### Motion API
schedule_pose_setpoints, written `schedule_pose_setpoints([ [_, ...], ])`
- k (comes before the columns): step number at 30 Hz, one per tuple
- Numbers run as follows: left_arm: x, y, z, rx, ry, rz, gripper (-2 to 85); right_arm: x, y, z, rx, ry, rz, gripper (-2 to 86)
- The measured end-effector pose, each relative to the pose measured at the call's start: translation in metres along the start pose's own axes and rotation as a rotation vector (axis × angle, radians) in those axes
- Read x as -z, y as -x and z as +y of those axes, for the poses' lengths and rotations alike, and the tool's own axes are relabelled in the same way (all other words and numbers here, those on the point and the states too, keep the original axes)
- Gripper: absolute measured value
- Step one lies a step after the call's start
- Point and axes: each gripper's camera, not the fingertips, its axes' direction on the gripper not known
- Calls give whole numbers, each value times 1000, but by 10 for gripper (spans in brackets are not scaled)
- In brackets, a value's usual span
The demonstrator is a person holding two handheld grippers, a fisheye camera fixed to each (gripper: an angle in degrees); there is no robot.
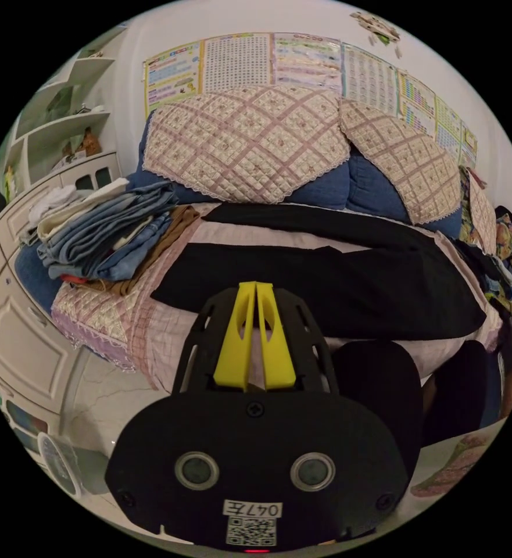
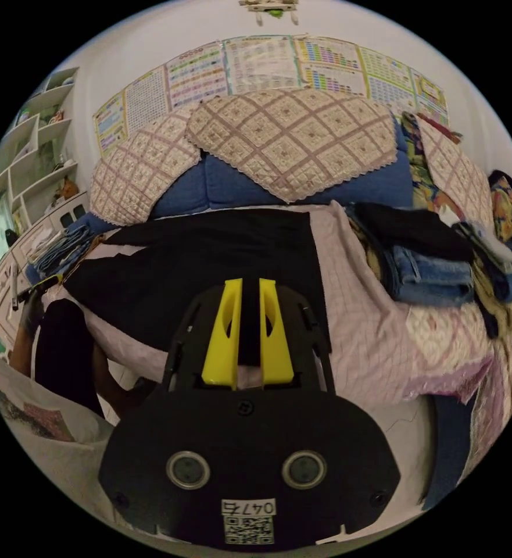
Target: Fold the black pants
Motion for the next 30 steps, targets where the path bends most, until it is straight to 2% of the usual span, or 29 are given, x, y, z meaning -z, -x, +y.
schedule_pose_setpoints([
  [7, 2, -35, -21, -69, -53, 18, -10, -48, -26, -152, 211, 34, 20, 36],
  [9, -3, -45, -28, -88, -71, 8, -10, -76, -38, -187, 254, 87, -11, 39],
  [11, -9, -50, -32, -90, -82, 0, -10, -116, -53, -225, 299, 227, -81, 39],
  [19, -49, -64, -22, -76, -177, -130, -10, -193, -109, -276, 135, 399, -49, 77],
  [21, -71, -61, -23, -96, -140, -110, -10, -200, -113, -278, 125, 439, -67, 71],
  [23, -86, -54, -25, -94, -111, -101, -10, -200, -110, -279, 147, 474, -104, 17],
  [27, -112, -25, -20, -50, -101, -45, -10, -158, -83, -275, 258, 368, -133, -7],
  [30, -129, 5, -16, 15, -103, 39, -9, -86, -49, -261, 395, 206, -263, -9],
])
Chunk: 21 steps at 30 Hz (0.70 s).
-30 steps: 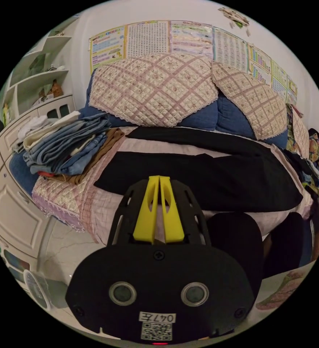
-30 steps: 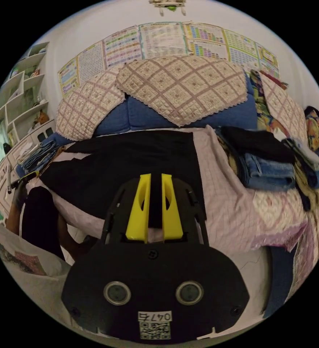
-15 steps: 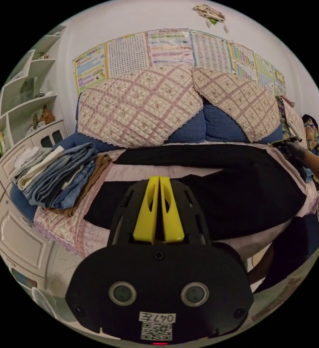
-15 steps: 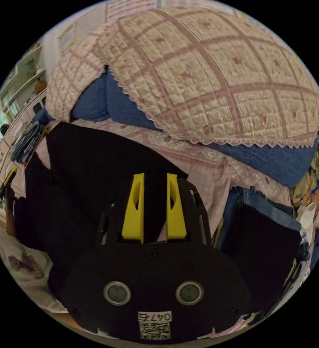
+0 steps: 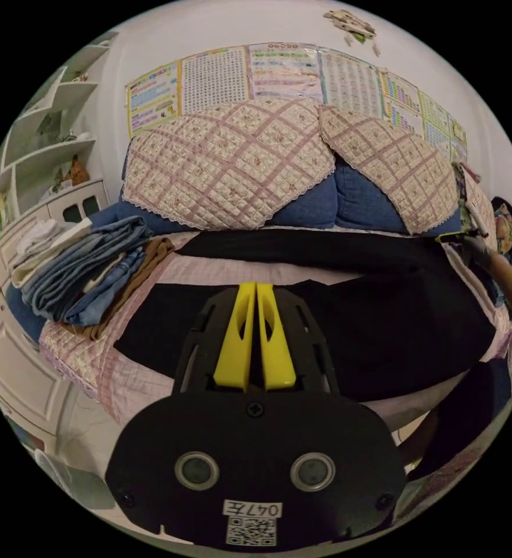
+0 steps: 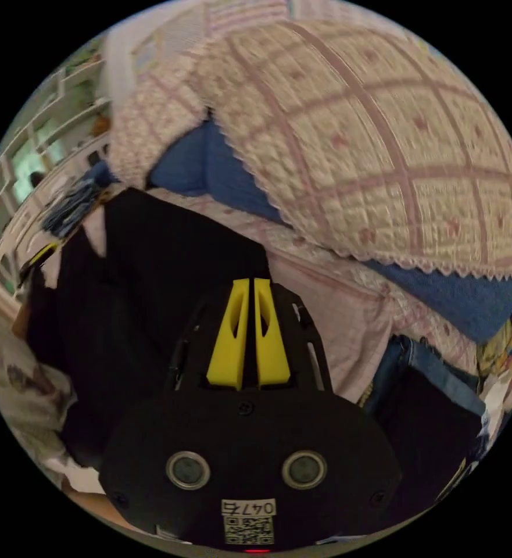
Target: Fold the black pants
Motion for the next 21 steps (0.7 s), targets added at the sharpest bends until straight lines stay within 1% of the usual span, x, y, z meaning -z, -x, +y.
schedule_pose_setpoints([
  [2, -14, 25, 0, 60, 10, 80, -9, 55, 56, 25, 180, -145, -96, -9],
  [4, -34, 54, -5, 109, 29, 174, -8, 88, 91, 53, 288, -208, -153, -9],
  [6, -66, 94, -17, 145, -6, 228, -1, 106, 115, 81, 326, -224, -186, -9],
  [7, -76, 104, -20, 161, -5, 236, 2, 112, 125, 98, 322, -210, -197, -9],
  [8, -102, 129, -30, 221, 31, 281, 20, 116, 132, 112, 305, -200, -196, -9],
  [9, -131, 157, -41, 315, 78, 362, 50, 118, 134, 119, 293, -199, -194, -9],
  [10, -146, 171, -45, 362, 95, 411, 60, 122, 136, 131, 265, -196, -192, -9],
  [11, -176, 197, -54, 446, 114, 517, 79, 127, 135, 142, 236, -202, -191, -9],
  [12, -202, 218, -61, 521, 115, 578, 81, 129, 134, 148, 219, -208, -192, -9],
  [14, -236, 243, -72, 592, 116, 595, 83, 145, 127, 170, 148, -253, -193, -9],
  [19, -326, 284, -96, 685, 197, 582, 101, 173, 101, 207, 3, -348, -220, -9],
  [21, -366, 312, -89, 810, 213, 597, 109, 177, 94, 214, -32, -354, -216, -9],
])
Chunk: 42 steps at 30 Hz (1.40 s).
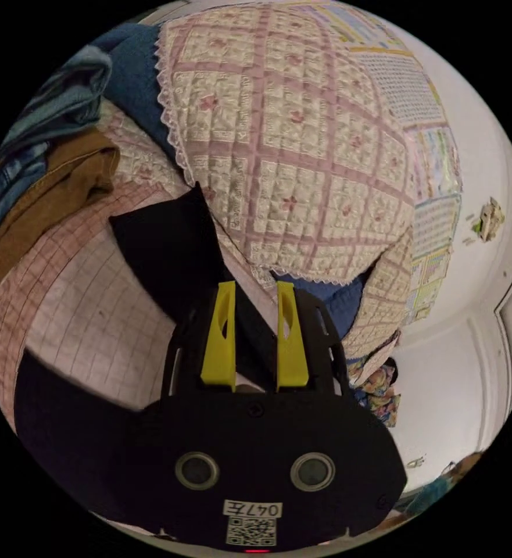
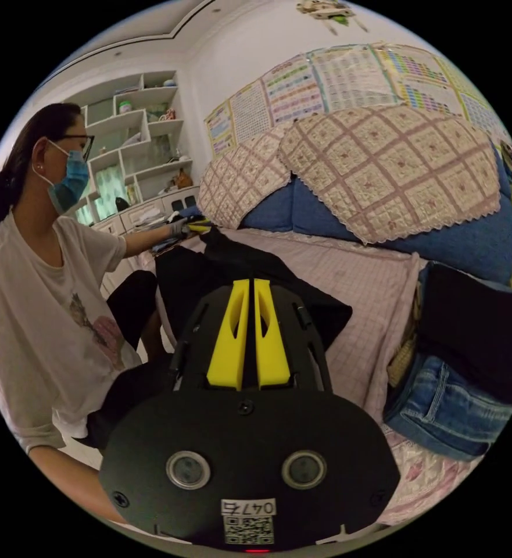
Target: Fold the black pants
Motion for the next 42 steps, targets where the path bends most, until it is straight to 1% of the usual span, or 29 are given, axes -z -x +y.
schedule_pose_setpoints([
  [2, -6, 26, -12, 86, -12, 6, 111, 6, -3, 1, -13, 5, 10, -9],
  [4, -5, 42, -19, 125, -35, -47, 110, 8, -4, 0, -12, 15, 21, -9],
  [6, 1, 46, -22, 82, -54, -153, 109, 10, -5, -1, -10, 25, 28, -9],
  [9, 14, 45, -22, -8, -38, -247, 110, 14, -8, -3, -17, 27, 34, -9],
  [11, 18, 52, -24, -26, -10, -289, 109, 16, -11, -5, -21, 26, 42, -9],
  [13, 18, 66, -28, -16, 5, -269, 104, 18, -13, -8, -26, 18, 46, -9],
  [15, 14, 89, -36, 12, 6, -135, 92, 19, -16, -11, -33, 15, 51, -9],
  [16, 12, 95, -39, 24, 11, -117, 91, 20, -17, -12, -37, 18, 61, -9],
  [19, -2, 115, -53, 42, 51, -164, 88, 21, -21, -17, -47, 31, 79, -9],
  [23, -12, 135, -64, 64, 55, -147, 84, 23, -26, -23, -53, 39, 92, -9],
  [25, -17, 140, -69, 61, 68, -166, 76, 22, -27, -27, -54, 45, 104, -9],
  [26, -20, 143, -72, 61, 76, -173, 67, 21, -29, -29, -57, 47, 113, -9],
  [27, -22, 145, -75, 53, 79, -168, 28, 21, -30, -31, -63, 48, 118, -9],
  [28, -22, 145, -76, 38, 77, -158, 8, 20, -32, -34, -79, 51, 135, -9],
  [29, -19, 141, -77, 13, 55, -143, 1, 19, -35, -38, -98, 53, 157, -9],
  [31, -3, 127, -78, -38, -13, -109, -5, 20, -36, -43, -112, 42, 190, -9],
  [33, 39, 97, -71, -159, -94, -31, -8, 24, -32, -47, -91, 34, 229, -9],
  [34, 54, 89, -66, -192, -110, -38, -8, 25, -27, -47, -70, 50, 255, -9],
  [36, 113, 76, -26, -291, -157, -164, -8, 28, -23, -41, -60, 81, 275, -9],
  [37, 126, 79, -13, -299, -158, -197, -8, 28, -21, -34, -63, 102, 285, -9],
  [39, 159, 116, 30, -262, -118, -275, -8, 27, -20, -19, -85, 132, 292, -9],
  [40, 163, 128, 36, -240, -97, -269, -7, 25, -22, -11, -114, 150, 285, -9],
  [42, 156, 168, 45, -135, 1, -128, -3, 22, -27, -2, -153, 158, 274, -9],
])
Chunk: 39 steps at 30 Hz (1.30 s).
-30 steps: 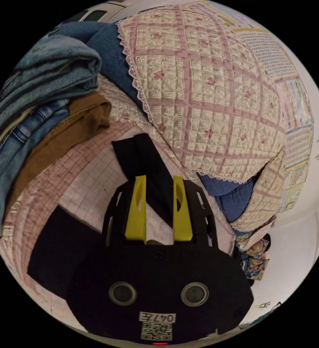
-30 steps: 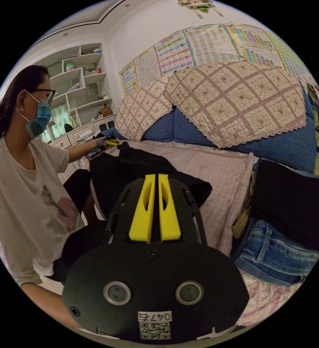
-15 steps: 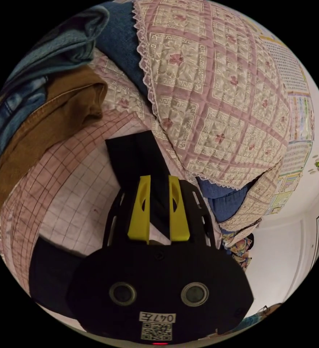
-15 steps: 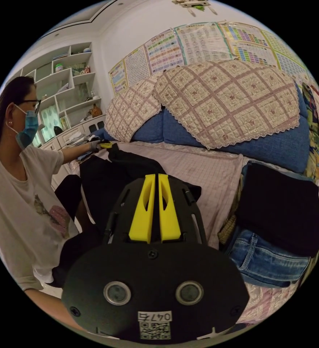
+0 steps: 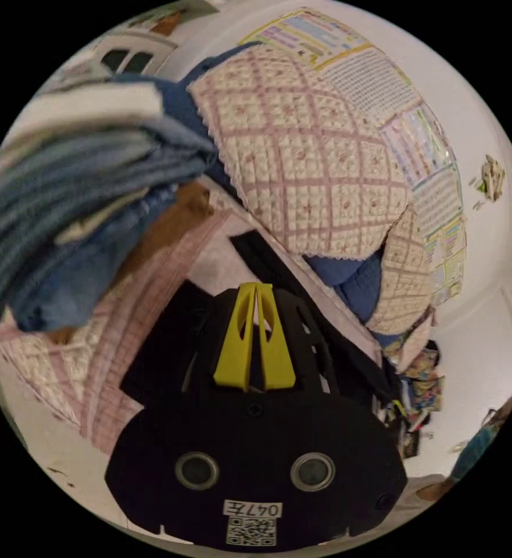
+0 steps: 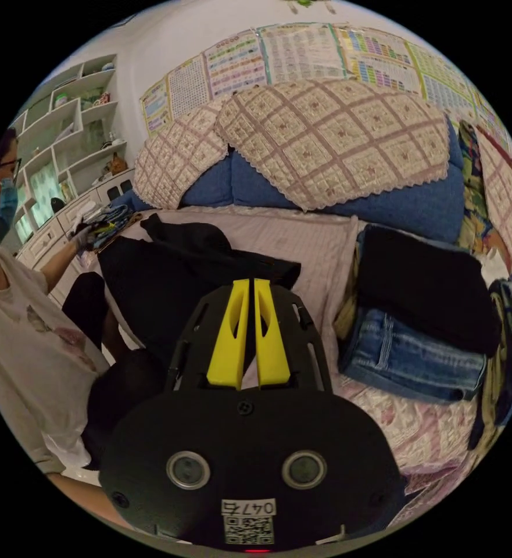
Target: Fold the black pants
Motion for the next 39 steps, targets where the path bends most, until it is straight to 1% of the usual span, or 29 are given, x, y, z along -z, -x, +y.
schedule_pose_setpoints([
  [2, -20, 5, -4, 29, 58, 107, 8, -4, -4, 1, -34, -7, -13, -9],
  [3, -34, 1, -11, 37, 80, 141, 42, -5, -6, 0, -42, -8, -14, -9],
  [6, -65, -5, -34, 110, 91, 167, 77, -5, -12, -5, -90, -24, -35, -9],
  [10, -96, -4, -60, 194, 112, 129, 80, -7, -13, -6, -77, -15, -21, -9],
  [15, -119, -6, -71, 227, 154, -4, 80, -15, -19, -3, -64, 5, -11, -9],
  [19, -116, -17, -71, 184, 181, -67, 75, -21, -26, 0, -62, 1, -10, -9],
  [22, -109, -20, -68, 171, 184, -41, 52, -28, -31, 4, -69, 1, -3, -9],
  [24, -97, -19, -65, 184, 149, 49, 2, -32, -34, 7, -75, 0, 2, -9],
  [26, -78, -26, -65, 159, 120, 114, -5, -34, -36, 9, -74, -5, 12, -9],
  [28, -46, -38, -60, 95, 82, 166, -8, -32, -36, 11, -60, -16, 15, -9],
  [29, -17, -47, -52, 39, 58, 189, -9, -30, -36, 14, -45, -17, 16, -9],
  [31, 34, -52, -30, -40, 19, 157, -9, -28, -34, 21, -23, -7, 20, -9],
  [32, 66, -46, -8, -63, 11, 112, -10, -28, -34, 28, -12, 3, 20, -9],
  [34, 104, -20, 28, -29, 25, 64, -10, -30, -34, 42, -1, 20, 2, -9],
  [36, 142, 25, 79, 71, 55, 31, -10, -34, -35, 56, 4, 28, -39, -9],
  [39, 167, 56, 126, 135, 105, -18, -10, -48, -34, 73, 19, 103, -55, -9],
])
